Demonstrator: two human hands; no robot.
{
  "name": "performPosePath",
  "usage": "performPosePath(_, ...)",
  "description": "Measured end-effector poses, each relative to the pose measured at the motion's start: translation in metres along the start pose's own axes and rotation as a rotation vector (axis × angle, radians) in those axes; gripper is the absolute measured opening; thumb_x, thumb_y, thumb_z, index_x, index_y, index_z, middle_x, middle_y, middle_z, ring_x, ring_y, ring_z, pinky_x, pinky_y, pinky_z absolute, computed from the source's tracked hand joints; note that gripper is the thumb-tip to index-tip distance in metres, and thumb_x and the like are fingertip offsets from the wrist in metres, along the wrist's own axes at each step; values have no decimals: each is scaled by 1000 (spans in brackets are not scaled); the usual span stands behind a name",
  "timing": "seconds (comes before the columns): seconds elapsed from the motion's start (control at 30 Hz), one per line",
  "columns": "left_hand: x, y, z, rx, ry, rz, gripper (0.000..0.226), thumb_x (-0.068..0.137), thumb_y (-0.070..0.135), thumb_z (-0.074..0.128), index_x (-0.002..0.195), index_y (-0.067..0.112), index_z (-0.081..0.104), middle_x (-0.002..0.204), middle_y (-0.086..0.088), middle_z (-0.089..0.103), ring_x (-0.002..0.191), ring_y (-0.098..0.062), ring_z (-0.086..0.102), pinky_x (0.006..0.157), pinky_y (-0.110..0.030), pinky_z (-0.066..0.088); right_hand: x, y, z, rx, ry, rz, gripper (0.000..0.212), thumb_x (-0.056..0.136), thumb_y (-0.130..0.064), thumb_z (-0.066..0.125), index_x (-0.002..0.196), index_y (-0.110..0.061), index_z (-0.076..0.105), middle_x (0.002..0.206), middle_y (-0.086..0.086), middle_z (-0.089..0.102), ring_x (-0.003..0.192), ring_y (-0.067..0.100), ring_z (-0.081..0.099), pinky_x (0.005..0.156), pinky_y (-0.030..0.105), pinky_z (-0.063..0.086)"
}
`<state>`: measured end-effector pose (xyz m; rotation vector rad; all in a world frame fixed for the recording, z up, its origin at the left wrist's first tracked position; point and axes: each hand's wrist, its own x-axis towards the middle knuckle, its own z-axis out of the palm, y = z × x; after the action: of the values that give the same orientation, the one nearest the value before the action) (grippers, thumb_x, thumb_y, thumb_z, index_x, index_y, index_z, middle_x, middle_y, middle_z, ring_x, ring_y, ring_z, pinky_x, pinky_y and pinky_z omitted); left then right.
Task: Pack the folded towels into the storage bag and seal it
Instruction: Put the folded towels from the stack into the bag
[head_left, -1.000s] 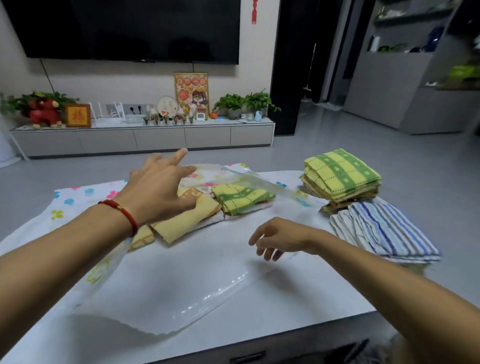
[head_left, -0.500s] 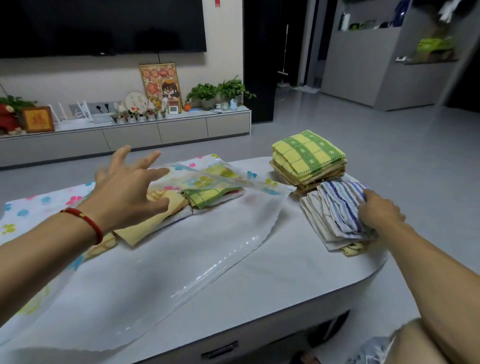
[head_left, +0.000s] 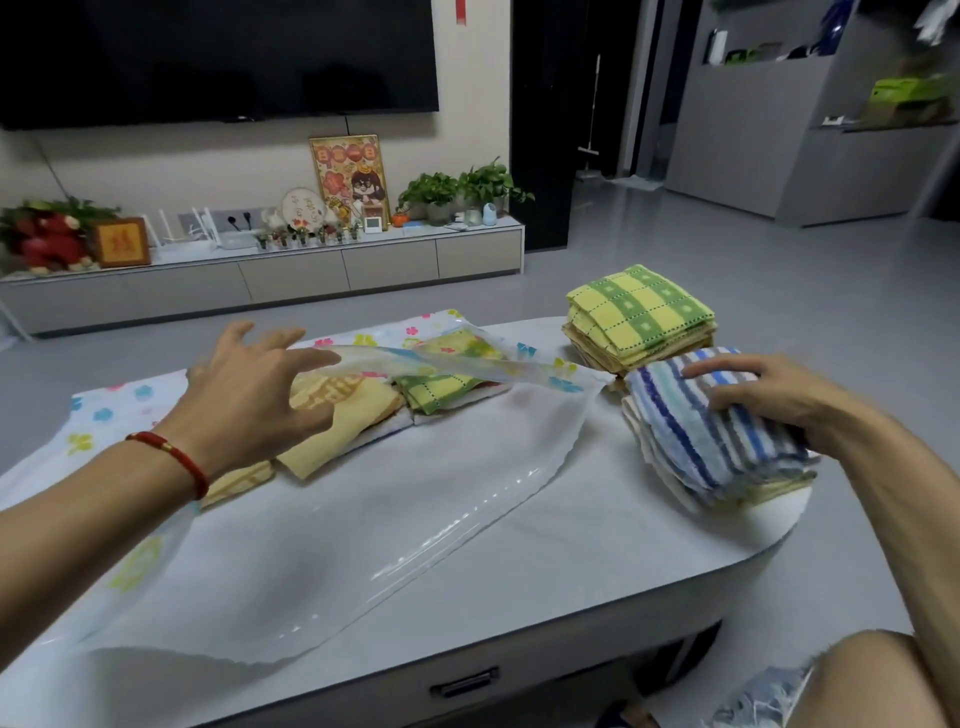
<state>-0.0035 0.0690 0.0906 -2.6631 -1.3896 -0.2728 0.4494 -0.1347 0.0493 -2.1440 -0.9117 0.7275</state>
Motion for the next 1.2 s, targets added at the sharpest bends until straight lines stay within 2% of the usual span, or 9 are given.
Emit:
performPosePath(0.2,-23,-13,-15,-67,-28,31,72,79,38,70,146,32,44,156,-4,39,129,-31,48,110,-45,37,-63,-114,107,-207,-437,-387,43,77,-28,75,110,-55,74,136,-15,57,106,7,65,79,23,54)
performPosePath(0.37,-38,-22,-18,-77,-58,6,76,81,36,64,151,31,34,161,-5,29,137,-35,41,111,-48,37,-67,-196,200,-100,-403,-472,47,87,-15,68,130,-33,72,134,0,65,101,17,69,82,26,58)
performPosePath(0.47,-64,-38,-4,-56,-95,-11,73,83,40,63,149,35,34,160,-3,29,136,-32,40,108,-44,41,-62,-222,218,-9,-360,-427,55,89,-14,66,143,-24,62,134,8,65,99,23,72,93,39,60)
performPosePath(0.6,-98,-68,8,-4,-167,-104,73,82,43,56,150,36,31,159,7,30,130,-29,40,93,-45,50,-58,-226,228,163,-369,-383,56,85,-11,68,137,-31,66,117,3,71,82,18,77,71,29,66)
performPosePath(0.8,-91,-105,-20,-92,-105,-75,91,72,57,53,153,22,31,165,11,11,138,-24,42,110,-33,35,-64,-228,311,369,-659,-203,50,90,10,64,133,-16,69,119,13,71,91,28,76,76,37,65)
performPosePath(0.87,-92,-105,-25,-143,-79,-32,87,67,61,47,147,29,39,164,14,13,139,-17,40,106,-29,36,-66,-250,356,550,-693,-126,42,95,14,57,131,-6,65,124,22,68,110,38,70,95,48,59)
performPosePath(0.97,-93,-104,-25,-204,-23,4,66,69,54,50,133,38,48,163,13,21,143,-4,27,100,-22,33,-58,-289,419,1046,-626,8,21,100,15,46,114,9,60,102,24,64,104,46,65,79,47,56)
performPosePath(1.07,-90,-104,-26,-222,7,-62,79,68,60,47,143,34,43,164,17,9,142,-9,34,106,-27,34,-57,-298,473,1316,-540,143,53,107,3,38,156,-18,36,135,26,57,103,41,65,71,40,55)
performPosePath(1.2,-89,-104,-23,-220,-25,-93,78,80,49,57,151,25,36,163,23,3,141,-15,38,111,-34,37,-66,-274,514,1315,-759,281,52,111,-41,33,161,-28,30,153,17,49,121,36,55,84,41,55)
